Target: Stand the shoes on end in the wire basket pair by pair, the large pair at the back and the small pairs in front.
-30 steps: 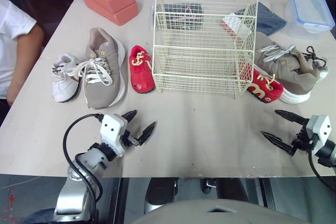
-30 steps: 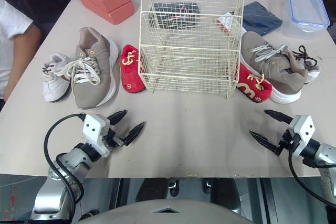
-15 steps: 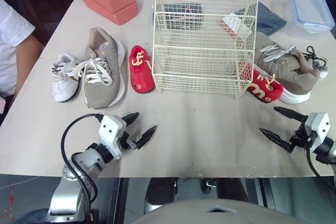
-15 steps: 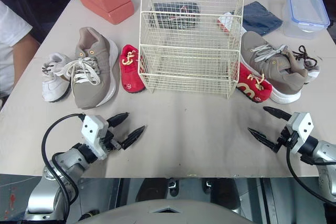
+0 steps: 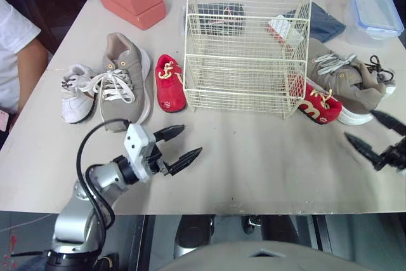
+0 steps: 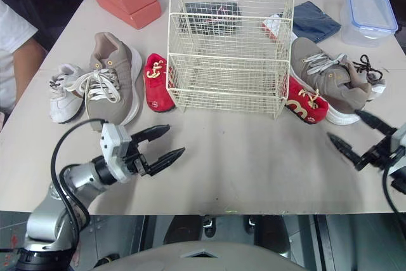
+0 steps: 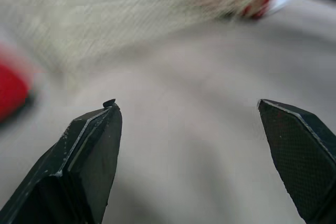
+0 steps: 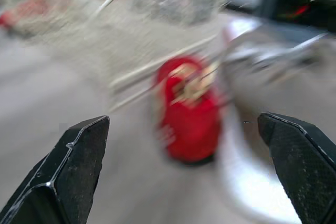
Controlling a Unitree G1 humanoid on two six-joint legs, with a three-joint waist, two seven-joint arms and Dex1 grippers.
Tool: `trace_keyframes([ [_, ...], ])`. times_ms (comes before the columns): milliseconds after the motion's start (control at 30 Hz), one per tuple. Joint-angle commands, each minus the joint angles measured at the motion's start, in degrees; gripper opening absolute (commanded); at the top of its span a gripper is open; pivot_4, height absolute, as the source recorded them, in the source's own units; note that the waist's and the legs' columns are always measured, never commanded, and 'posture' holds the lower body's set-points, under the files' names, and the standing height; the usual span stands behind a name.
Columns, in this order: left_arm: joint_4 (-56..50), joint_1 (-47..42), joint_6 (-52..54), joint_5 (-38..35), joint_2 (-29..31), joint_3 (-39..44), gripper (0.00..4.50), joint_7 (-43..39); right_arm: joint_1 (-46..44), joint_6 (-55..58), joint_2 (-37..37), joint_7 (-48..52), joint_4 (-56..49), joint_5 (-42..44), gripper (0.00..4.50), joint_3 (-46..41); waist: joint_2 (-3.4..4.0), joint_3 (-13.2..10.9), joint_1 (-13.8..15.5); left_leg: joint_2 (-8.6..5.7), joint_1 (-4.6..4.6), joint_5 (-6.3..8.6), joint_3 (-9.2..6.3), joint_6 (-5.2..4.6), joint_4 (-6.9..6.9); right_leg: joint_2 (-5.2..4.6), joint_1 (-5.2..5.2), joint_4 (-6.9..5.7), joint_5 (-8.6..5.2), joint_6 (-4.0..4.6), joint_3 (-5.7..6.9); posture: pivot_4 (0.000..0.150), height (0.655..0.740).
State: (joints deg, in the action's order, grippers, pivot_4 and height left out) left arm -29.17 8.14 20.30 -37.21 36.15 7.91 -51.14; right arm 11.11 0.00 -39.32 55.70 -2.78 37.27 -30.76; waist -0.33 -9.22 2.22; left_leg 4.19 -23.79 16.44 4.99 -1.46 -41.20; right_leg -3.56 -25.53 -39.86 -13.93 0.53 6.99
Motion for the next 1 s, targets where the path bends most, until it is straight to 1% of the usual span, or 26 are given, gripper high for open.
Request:
trace_keyframes([
  [33,-5.47,-4.87,5.24,-8.62,2.77,1.43,4.47,-1.15,-2.57,5.67,-1.99,-6.70,0.64,-0.23,4.50,-2.82,0.00,0.00,0.00,0.00,0.00,0.00,0.01,0.00,0.00,0.00,0.00,0.00,0.01,-0.01,-0.01,0.150,0.6860],
  [133,-6.82,-9.49,8.49,-13.25,4.50,2.47,4.47,-0.24,-5.64,8.49,-2.19,-10.16,0.89,-0.81,4.50,-2.37,0.00,0.00,-0.10,-0.04,0.01,-0.01,0.05,0.00,0.00,0.03,0.01,0.00,0.03,-0.04,-0.07,0.150,0.6860],
  [267,-8.17,-16.91,12.27,-16.97,6.52,2.35,4.47,2.03,-9.38,15.53,-3.04,-10.91,1.07,0.86,4.50,-0.42,-0.04,-0.03,-0.08,-0.07,0.02,-0.01,0.06,0.01,0.00,0.11,0.01,0.00,0.03,-0.05,-0.11,0.150,0.6860],
  [400,-9.12,-21.94,14.81,-18.05,7.77,1.15,4.47,3.80,-14.12,19.78,-3.58,-11.89,5.46,-0.64,4.50,2.04,-0.08,-0.05,-0.13,-0.08,0.04,-0.02,0.12,0.01,0.00,0.12,0.02,0.01,0.04,-0.06,-0.16,0.150,0.6860],
  [533,-9.70,-25.67,16.45,-18.56,8.07,0.61,4.47,5.35,-17.71,21.43,-3.23,-11.47,9.14,-0.68,4.50,2.61,-0.09,-0.06,-0.11,-0.10,0.03,-0.03,0.12,0.03,0.00,0.14,0.01,0.01,0.04,-0.05,-0.17,0.150,0.6860],
  [567,-9.99,-26.30,17.03,-19.13,8.14,0.62,4.50,5.59,-18.32,21.62,-3.13,-11.27,9.85,-0.73,4.25,2.63,-0.10,-0.06,-0.10,-0.11,0.03,-0.05,0.13,0.05,0.00,0.14,0.01,0.01,0.04,-0.05,-0.18,0.150,0.6860],
  [633,-10.58,-26.92,17.80,-19.67,8.52,0.73,4.50,5.67,-18.92,21.43,-3.28,-10.55,10.85,-1.38,3.55,2.94,-0.10,-0.07,-0.12,-0.10,0.03,-0.09,0.14,0.12,0.00,0.15,0.01,0.02,0.04,-0.05,-0.20,0.150,0.6860],
  [767,-10.97,-27.60,18.39,-20.18,9.04,1.15,4.50,5.92,-19.18,21.05,-3.30,-9.49,11.55,-2.04,1.63,3.07,-0.12,-0.07,-0.30,-0.08,0.06,-0.11,0.16,0.16,0.00,0.18,0.01,0.02,0.04,-0.06,-0.23,0.150,0.6860],
  [867,-10.97,-27.89,18.26,-20.16,9.12,1.07,4.50,5.94,-18.58,20.61,-3.29,-8.83,11.38,-2.63,0.41,3.06,-0.12,-0.08,-0.22,-0.08,0.06,-0.11,0.17,0.16,0.00,0.19,0.01,0.01,0.05,-0.06,-0.24,0.150,0.6860],
  [900,-10.97,-27.96,18.22,-20.12,9.12,1.03,4.50,5.87,-18.45,20.41,-3.19,-8.76,11.24,-2.78,0.11,2.95,-0.12,-0.07,-0.18,-0.08,0.05,-0.11,0.16,0.16,0.00,0.19,0.02,0.01,0.05,-0.06,-0.23,0.150,0.6860],
  [1000,-10.58,-28.52,17.99,-19.70,8.98,0.53,4.50,5.39,-18.21,18.54,-2.72,-9.35,10.42,-3.56,0.05,2.22,-0.13,-0.08,-0.12,-0.08,0.05,-0.17,0.17,0.27,0.00,0.19,0.01,0.02,0.05,-0.06,-0.23,0.150,0.6860],
])
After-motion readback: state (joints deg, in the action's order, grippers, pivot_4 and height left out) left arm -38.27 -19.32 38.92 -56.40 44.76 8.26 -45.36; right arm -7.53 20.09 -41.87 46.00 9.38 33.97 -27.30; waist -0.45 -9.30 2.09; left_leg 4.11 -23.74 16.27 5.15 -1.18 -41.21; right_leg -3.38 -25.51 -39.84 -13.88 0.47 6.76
